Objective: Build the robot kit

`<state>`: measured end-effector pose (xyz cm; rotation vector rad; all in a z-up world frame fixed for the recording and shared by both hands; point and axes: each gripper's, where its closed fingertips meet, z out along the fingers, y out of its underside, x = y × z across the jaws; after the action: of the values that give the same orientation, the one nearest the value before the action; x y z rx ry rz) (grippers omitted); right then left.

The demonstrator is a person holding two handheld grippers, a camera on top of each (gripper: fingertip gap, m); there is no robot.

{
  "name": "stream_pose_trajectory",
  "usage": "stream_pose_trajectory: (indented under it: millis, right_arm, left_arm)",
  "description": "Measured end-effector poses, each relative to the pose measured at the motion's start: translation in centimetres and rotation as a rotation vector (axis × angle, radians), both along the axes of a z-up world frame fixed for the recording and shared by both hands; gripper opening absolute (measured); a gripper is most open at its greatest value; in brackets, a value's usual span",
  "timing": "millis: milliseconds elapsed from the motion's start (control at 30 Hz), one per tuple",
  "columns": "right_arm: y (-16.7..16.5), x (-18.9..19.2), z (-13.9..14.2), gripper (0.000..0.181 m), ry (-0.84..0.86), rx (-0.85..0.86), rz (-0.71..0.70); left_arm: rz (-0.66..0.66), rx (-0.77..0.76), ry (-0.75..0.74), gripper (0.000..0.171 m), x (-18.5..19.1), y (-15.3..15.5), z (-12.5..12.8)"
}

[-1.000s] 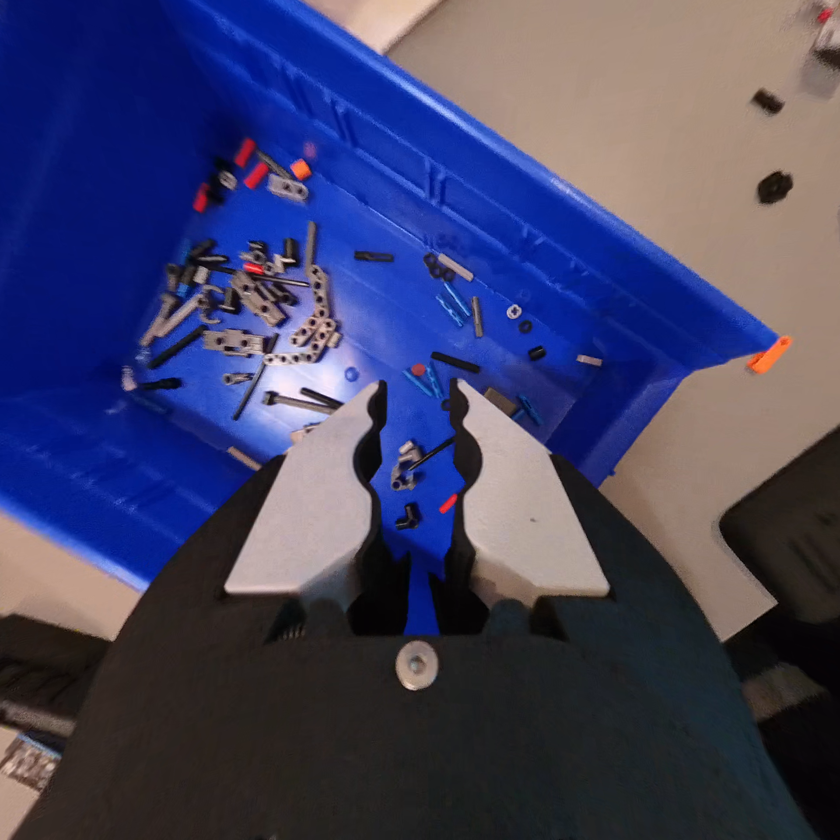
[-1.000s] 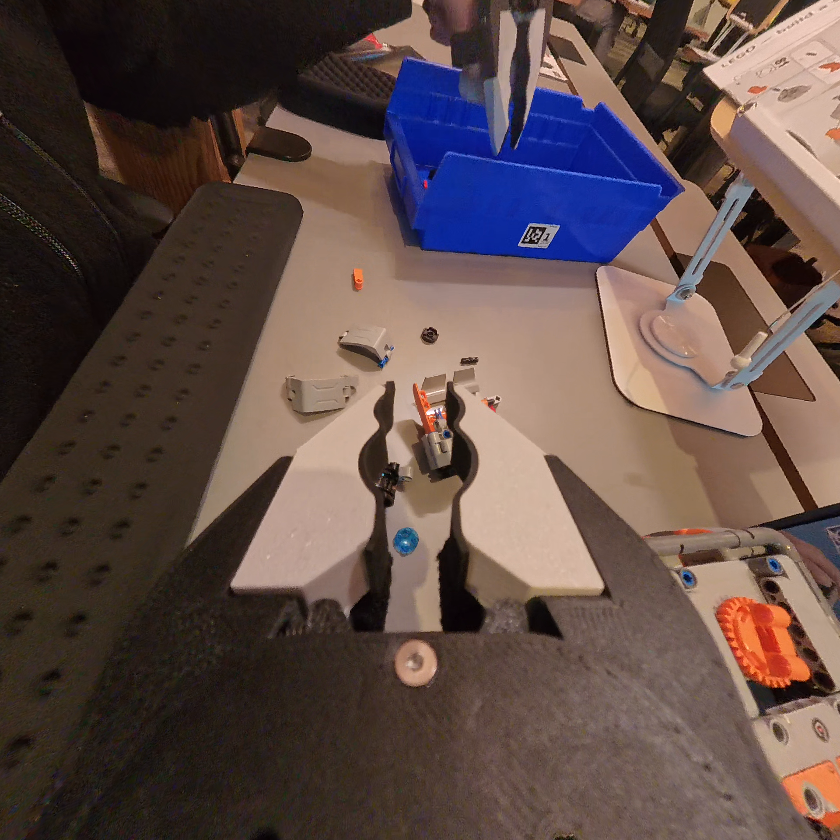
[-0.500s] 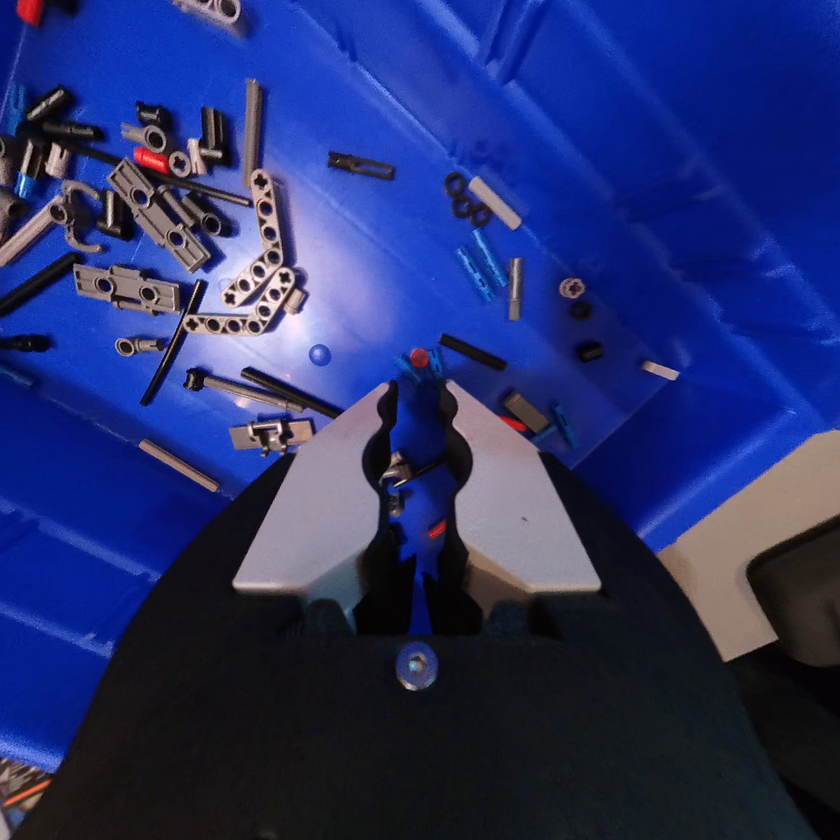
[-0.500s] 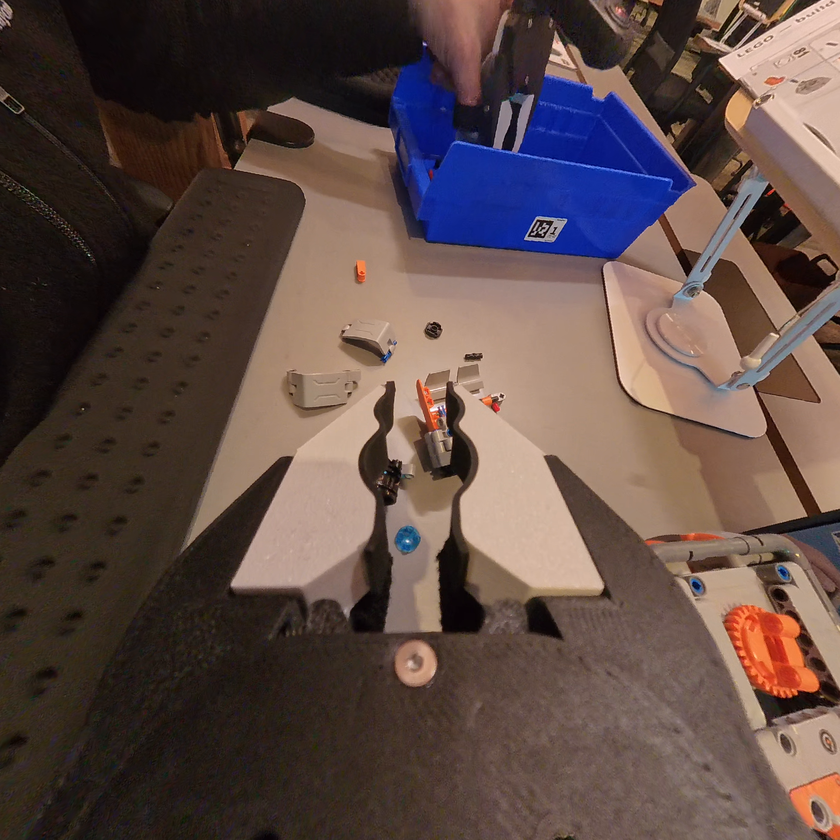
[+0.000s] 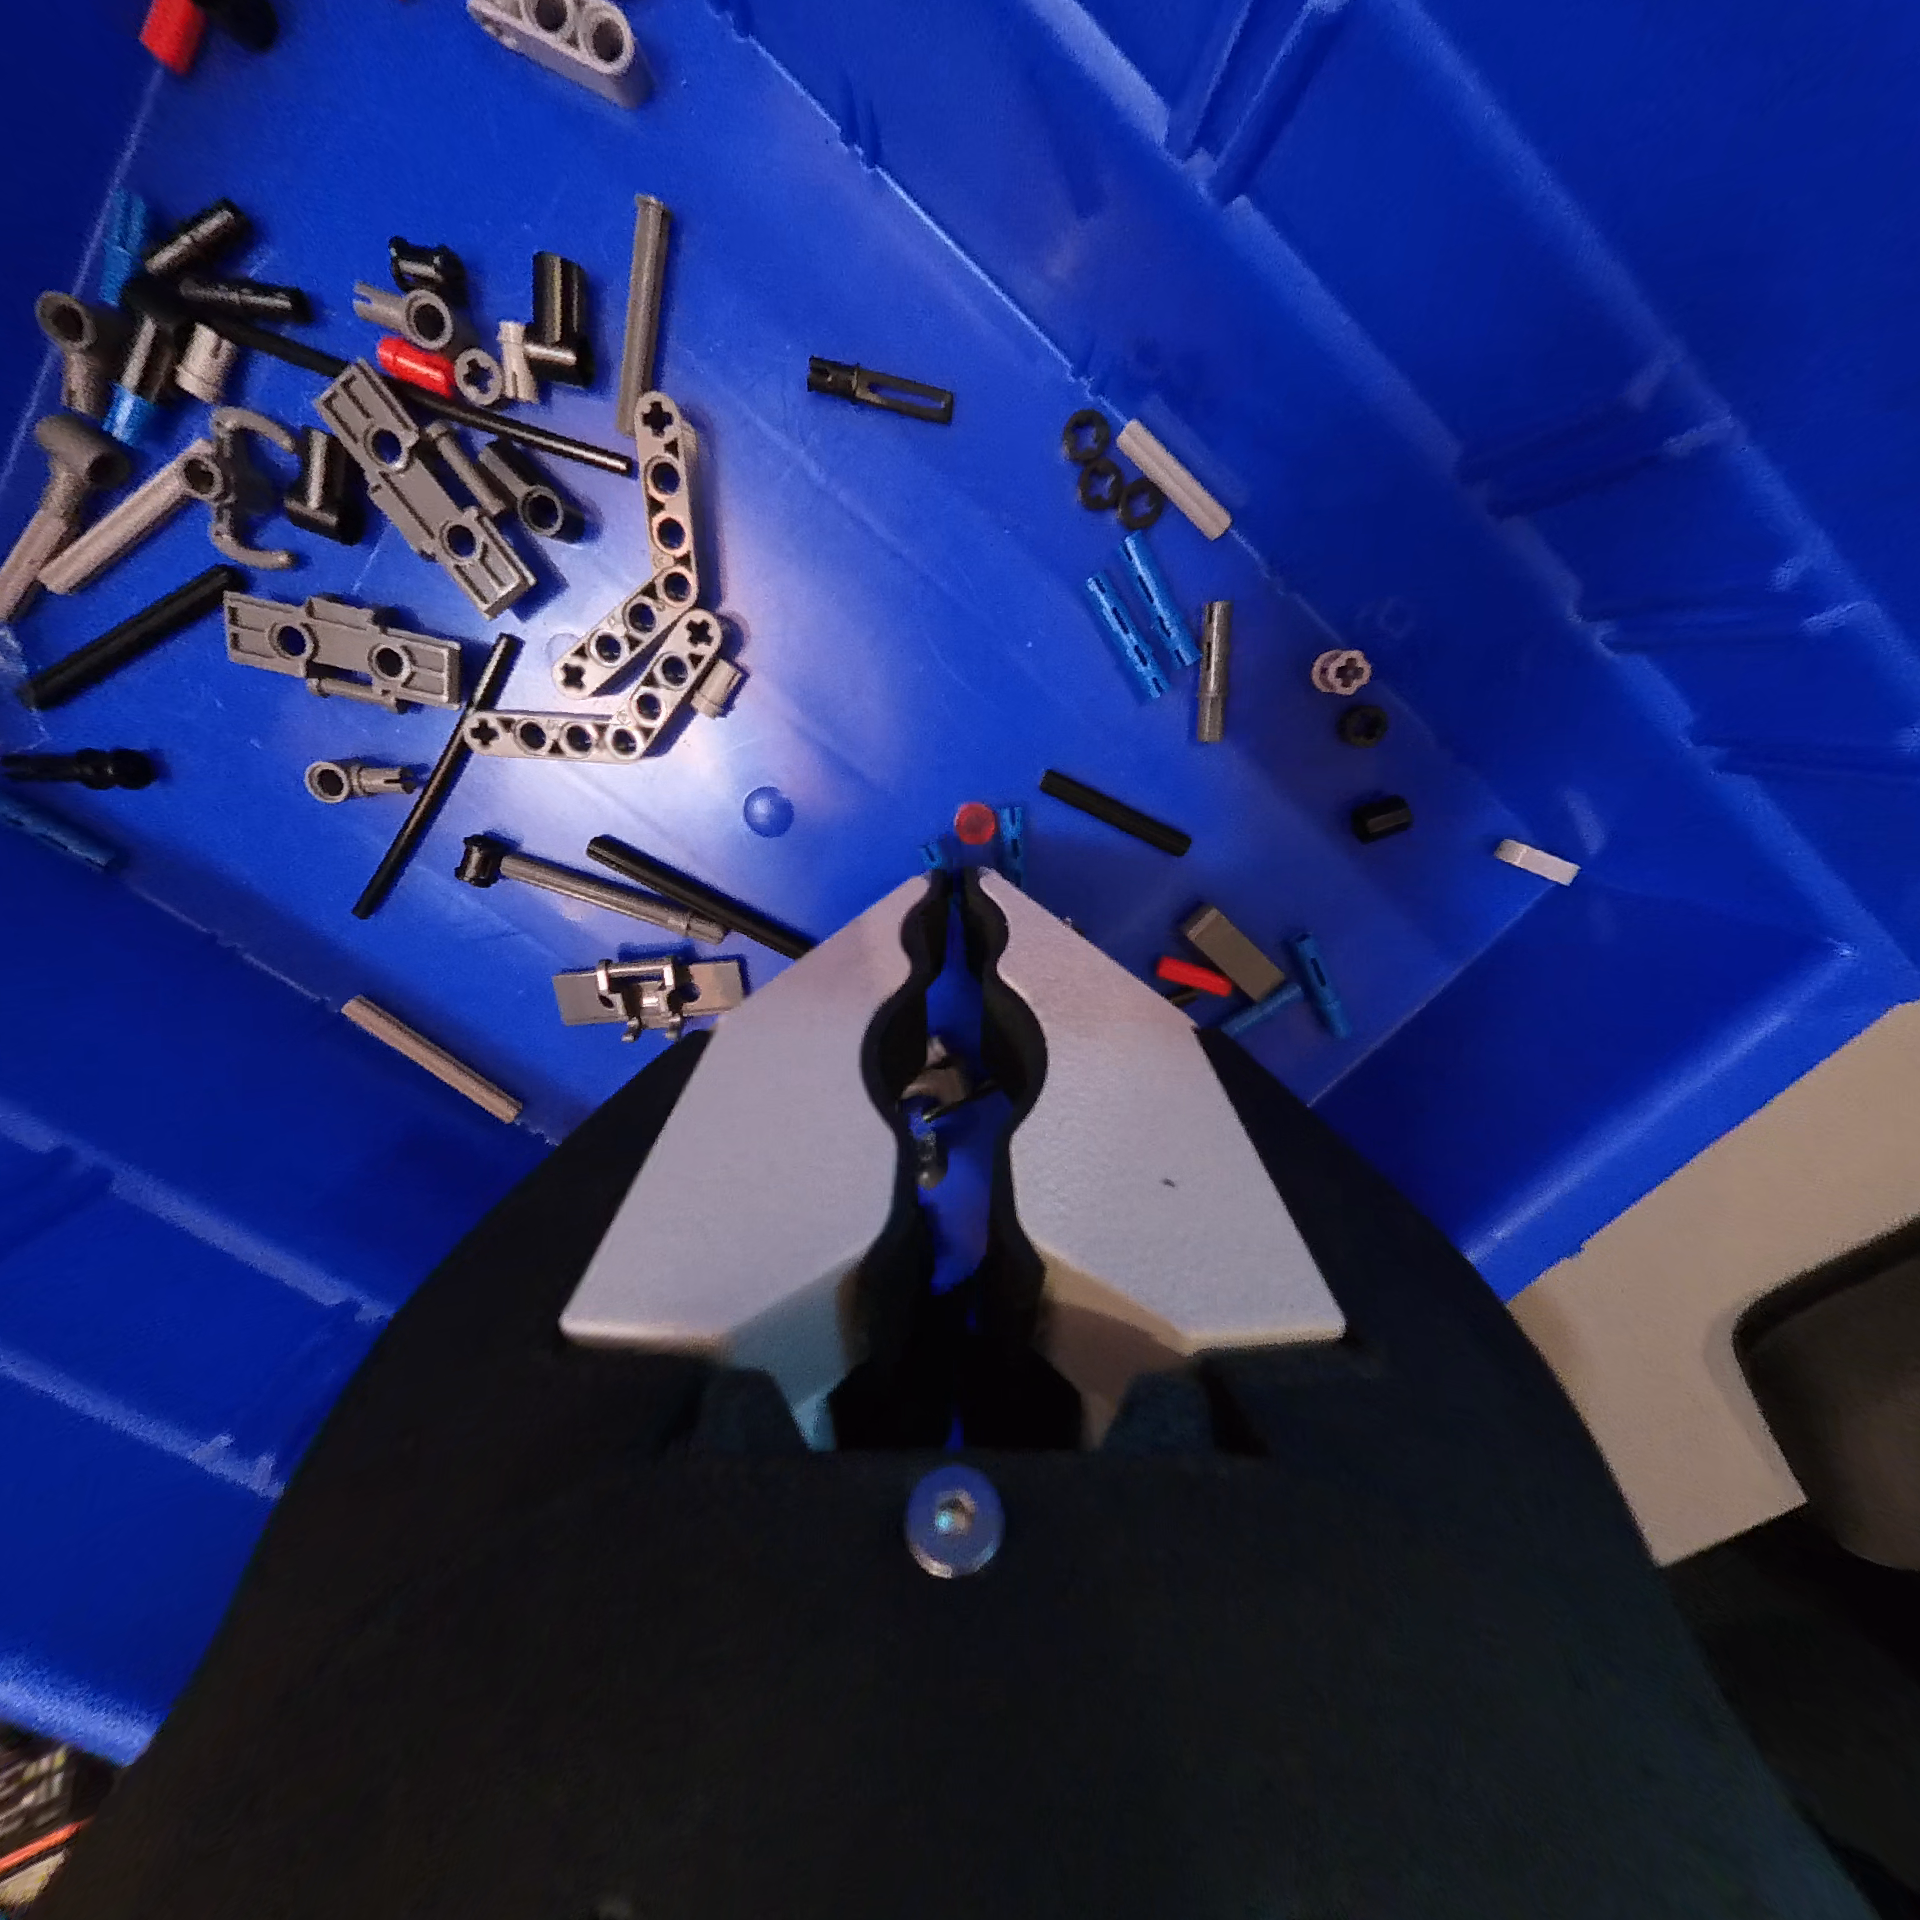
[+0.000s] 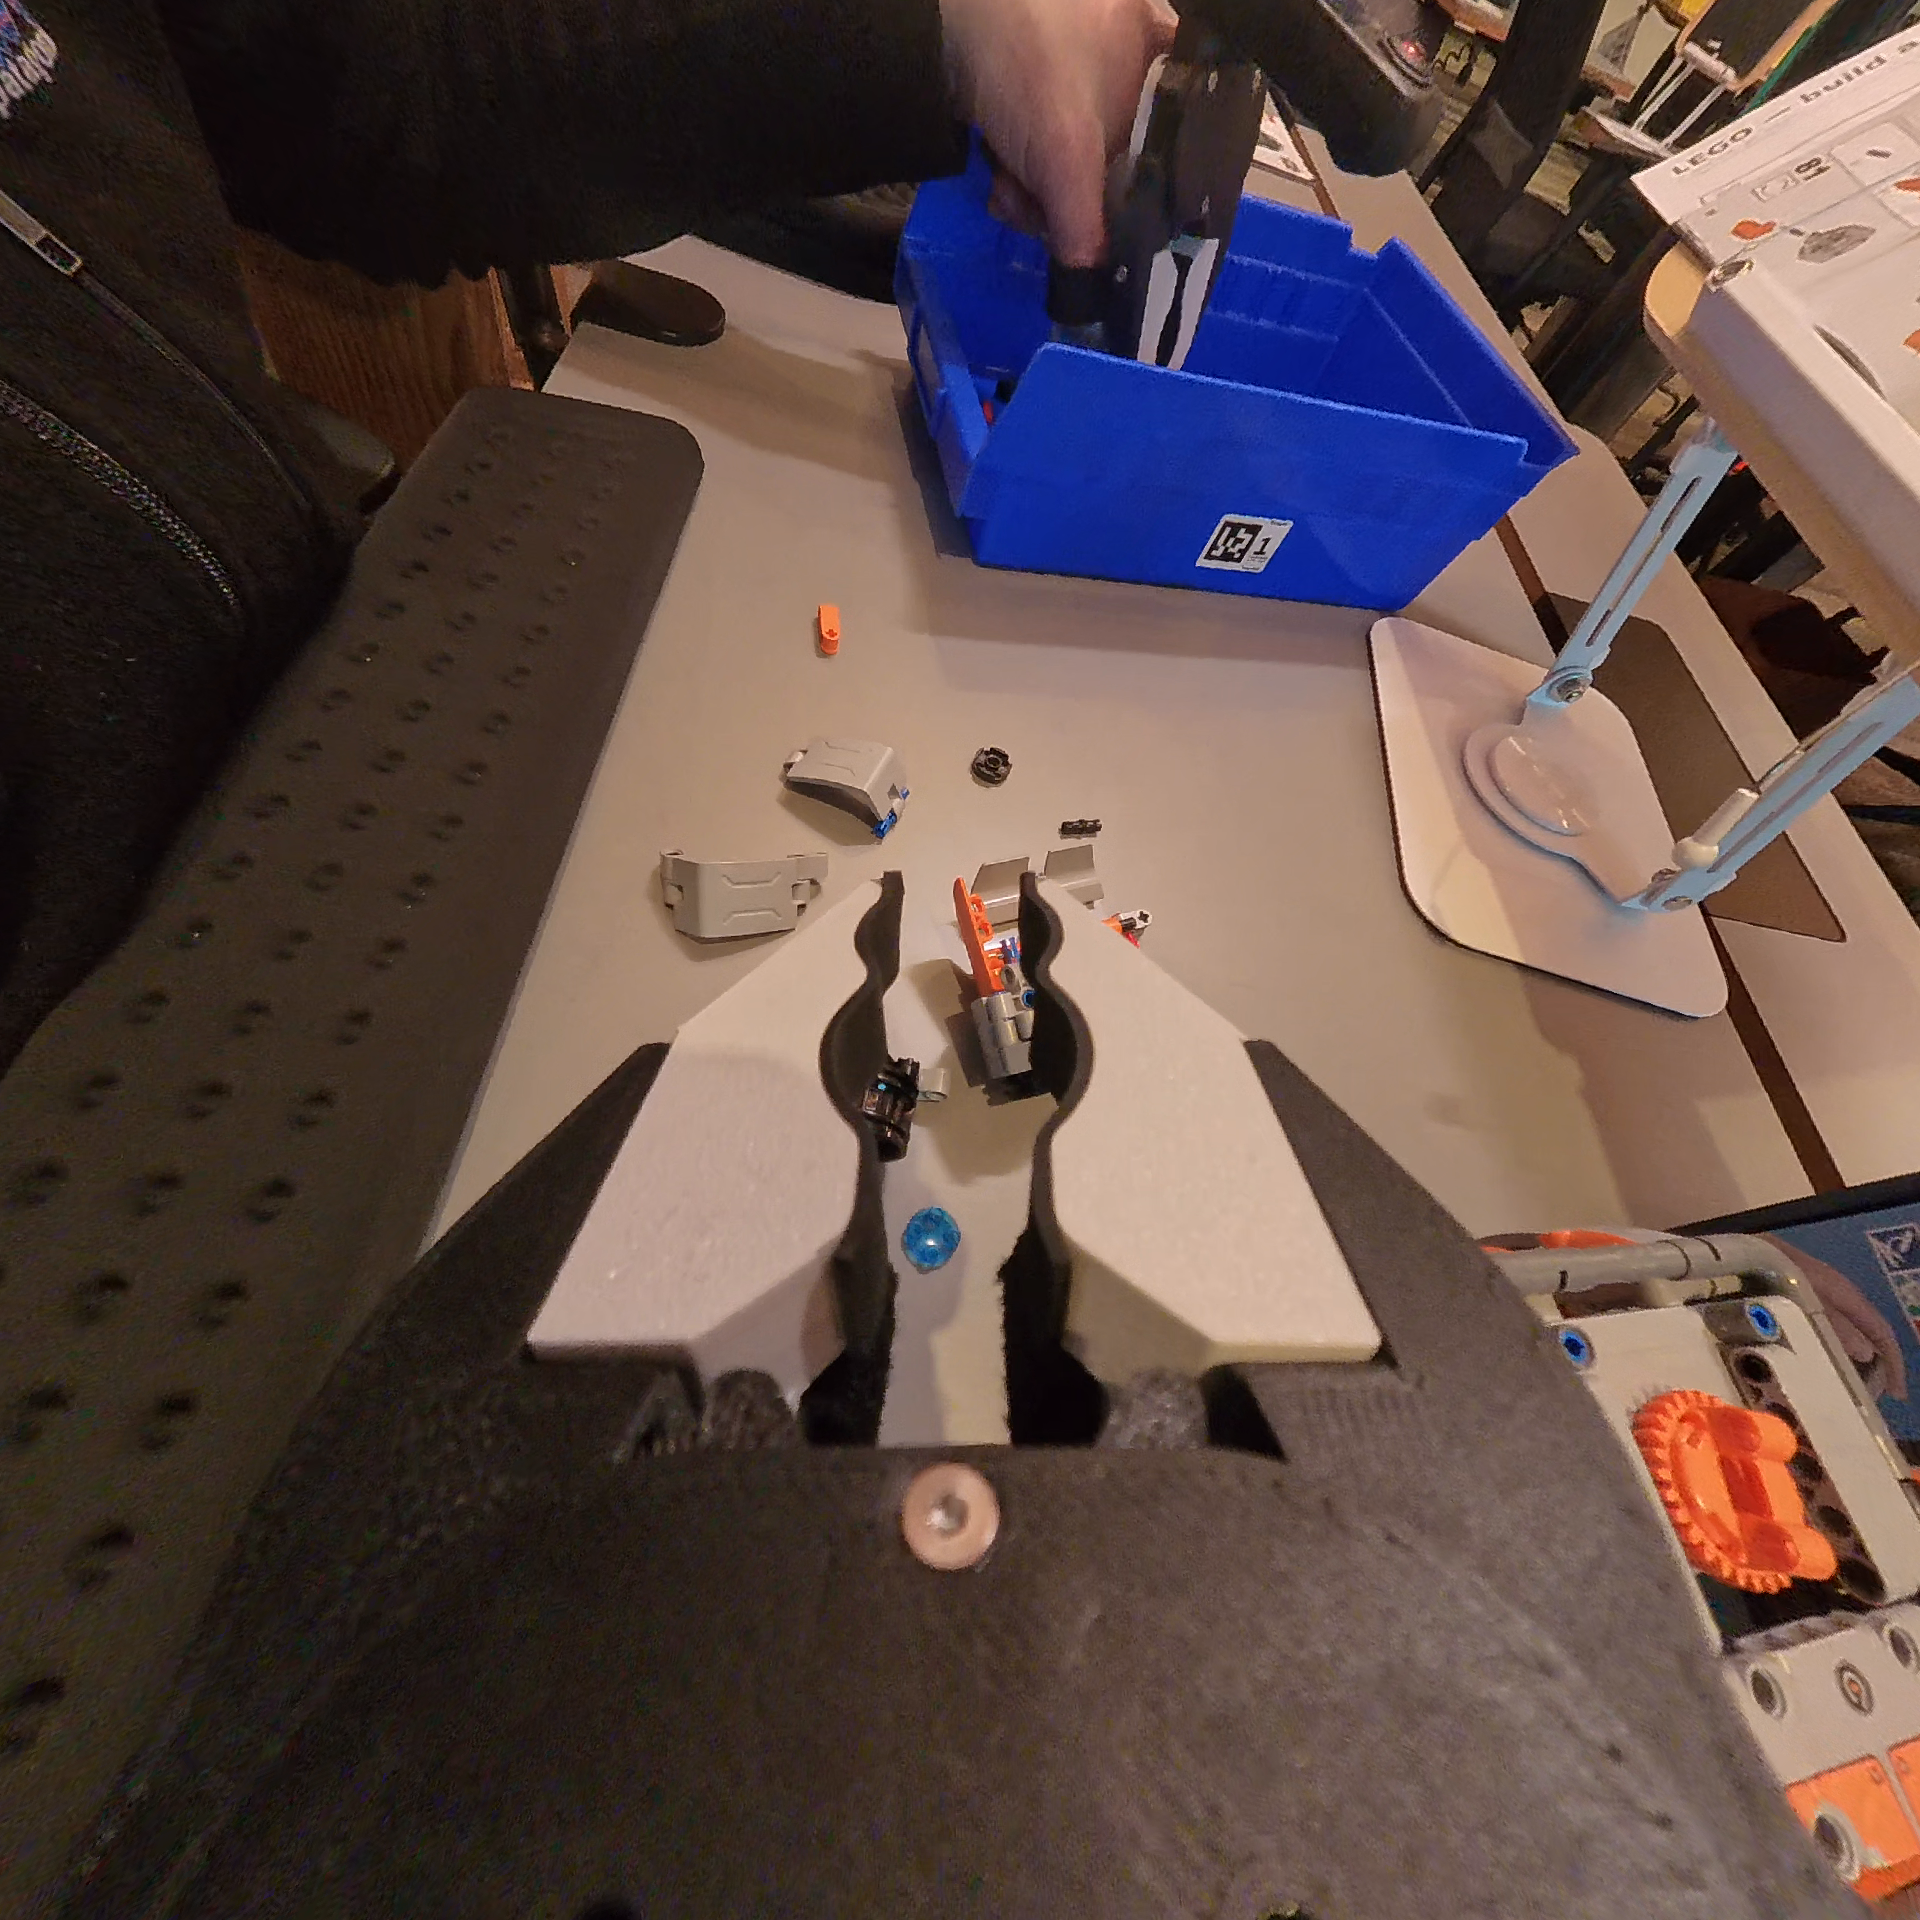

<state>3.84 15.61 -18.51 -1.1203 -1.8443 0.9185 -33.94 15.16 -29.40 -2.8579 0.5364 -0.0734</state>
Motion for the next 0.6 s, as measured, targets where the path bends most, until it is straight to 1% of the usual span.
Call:
stream_pose_trajectory:
  millis: [67,100,267,333,400,467,533,600]
  right_arm:
    - [0.0,0.1,0.1,0.02,0.004,0.002,0.0]
    - [0.0,0.1,0.2,0.02,0.005,0.003,0.001]
    - [-0.1,0.1,0.1,0.02,-0.001,0.008,0.004]
    - [-0.2,0.1,0.2,0.02,0.001,0.011,0.004]
    - [-0.2,0.1,0.2,0.02,0.002,0.015,0.003]
    - [-0.2,0.1,0.3,0.02,0.006,0.017,0.001]
    - [-0.1,0.1,0.4,0.019,0.01,0.019,-0.002]
    - [-0.1,0.0,0.7,0.019,0.019,0.023,-0.011]
  left_arm:
    - [0.006,0.007,-0.003,0.013,0.0,-0.2,0.3]
    - [0.011,0.006,0.005,0.015,-0.2,-0.3,0.4]
    - [0.026,-0.02,0.043,0.015,-0.7,-0.5,-0.2]
    - [0.022,-0.032,0.03,0.011,-0.4,-0.6,-0.6]
    - [0.014,-0.028,0.03,0.003,-0.2,-0.4,-0.8]
    - [-0.005,-0.02,0.052,0.003,-0.3,-0.4,-0.8]
    - [-0.017,-0.002,0.07,0.002,-0.4,-0.4,-0.6]
    - [-0.017,0.043,0.086,0.002,-0.4,-0.3,0.5]
